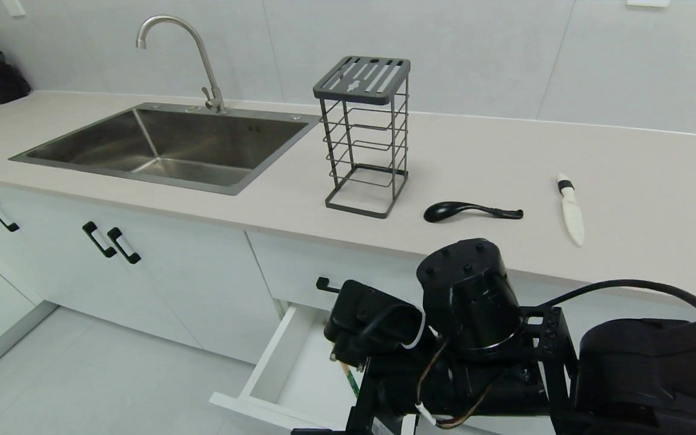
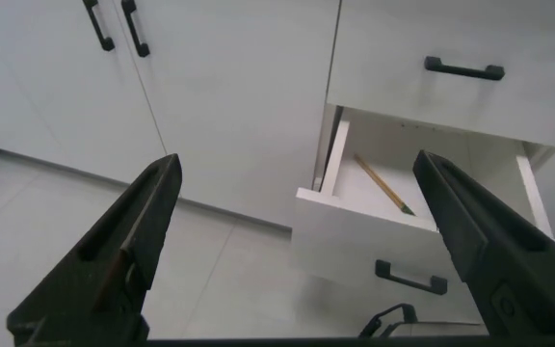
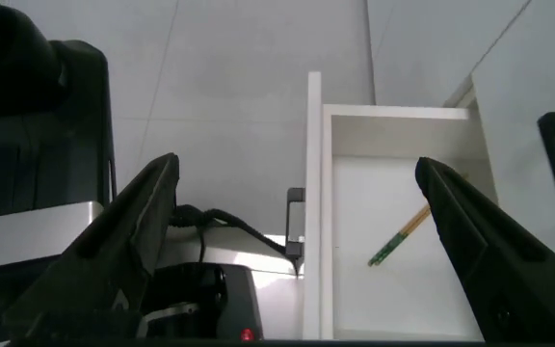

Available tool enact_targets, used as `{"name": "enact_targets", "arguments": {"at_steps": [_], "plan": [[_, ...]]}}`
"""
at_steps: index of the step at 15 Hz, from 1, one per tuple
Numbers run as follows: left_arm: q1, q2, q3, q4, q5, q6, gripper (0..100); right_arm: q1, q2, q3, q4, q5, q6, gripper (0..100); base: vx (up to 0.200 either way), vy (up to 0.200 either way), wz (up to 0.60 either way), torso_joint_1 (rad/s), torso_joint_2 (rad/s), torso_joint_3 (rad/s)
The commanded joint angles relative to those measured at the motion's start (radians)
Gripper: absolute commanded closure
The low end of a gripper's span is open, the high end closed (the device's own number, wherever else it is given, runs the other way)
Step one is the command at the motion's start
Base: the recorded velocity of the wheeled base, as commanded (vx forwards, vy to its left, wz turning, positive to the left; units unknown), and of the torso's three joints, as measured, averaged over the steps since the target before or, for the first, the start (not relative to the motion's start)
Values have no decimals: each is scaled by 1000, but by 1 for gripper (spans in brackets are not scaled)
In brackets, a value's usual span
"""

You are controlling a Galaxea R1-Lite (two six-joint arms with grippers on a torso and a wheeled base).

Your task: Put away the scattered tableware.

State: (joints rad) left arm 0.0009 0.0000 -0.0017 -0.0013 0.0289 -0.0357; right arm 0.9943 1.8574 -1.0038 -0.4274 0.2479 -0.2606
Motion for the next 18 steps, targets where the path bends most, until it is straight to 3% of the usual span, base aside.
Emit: {"name": "enact_targets", "arguments": {"at_steps": [1,11,14,18], "plan": [[1,0,0,0,0,-1,0,1,2,-2,1,1,0,0,0,0,0,388,-481,-237],[1,0,0,0,0,-1,0,-5,34,-32,21,2,8,0,0,0,0,290,-527,-252],[1,0,0,0,0,0,0,-9,43,-76,121,16,15,0,0,0,0,299,-575,-282],[1,0,0,0,0,-1,0,-28,57,-65,136,44,52,0,0,0,0,184,-362,-168]]}}
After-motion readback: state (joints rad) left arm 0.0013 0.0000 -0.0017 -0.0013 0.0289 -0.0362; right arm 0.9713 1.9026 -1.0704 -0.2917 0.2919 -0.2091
